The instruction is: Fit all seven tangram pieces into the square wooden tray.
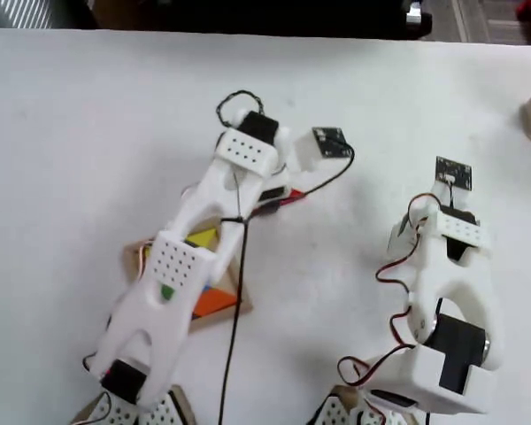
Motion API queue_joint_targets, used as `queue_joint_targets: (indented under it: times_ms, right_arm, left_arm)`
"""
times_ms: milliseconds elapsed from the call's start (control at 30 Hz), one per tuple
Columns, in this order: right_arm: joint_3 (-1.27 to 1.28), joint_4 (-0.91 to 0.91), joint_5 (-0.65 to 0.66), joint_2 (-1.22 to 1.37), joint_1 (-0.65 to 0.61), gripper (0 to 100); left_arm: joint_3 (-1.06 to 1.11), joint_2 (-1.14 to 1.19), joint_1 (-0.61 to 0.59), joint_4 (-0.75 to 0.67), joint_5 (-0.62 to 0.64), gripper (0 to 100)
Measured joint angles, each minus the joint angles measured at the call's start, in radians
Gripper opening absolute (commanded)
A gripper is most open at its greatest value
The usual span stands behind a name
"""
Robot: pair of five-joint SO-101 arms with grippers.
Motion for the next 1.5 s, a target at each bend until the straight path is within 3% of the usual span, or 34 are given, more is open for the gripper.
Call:
queue_joint_targets:
  times_ms: [133,400,567,1000,1267,1367,1500]
  right_arm:
    - [0.0,0.0,0.0,0.0,0.0,19.0]
    - [0.0,0.0,0.0,0.0,0.0,19.0]
    - [0.0,0.0,0.0,0.0,0.0,19.0]
    - [0.0,0.0,0.0,0.0,0.0,19.0]
    - [0.0,0.0,0.0,0.0,0.0,19.0]
    - [0.0,0.0,0.0,0.0,0.0,19.0]
    - [0.0,0.0,0.0,0.0,0.0,19.0]
  left_arm:
    - [-0.002,0.0,0.002,0.025,0.0,3]
    - [-0.035,0.002,0.002,0.026,-0.061,3]
    - [-0.057,0.002,0.002,0.026,0.02,3]
    - [-0.054,0.0,0.003,0.034,0.044,2]
    - [0.265,-0.245,0.008,0.032,0.133,2]
    - [0.407,-0.338,0.02,-0.066,0.206,2]
    - [0.578,-0.359,0.017,-0.345,0.318,5]
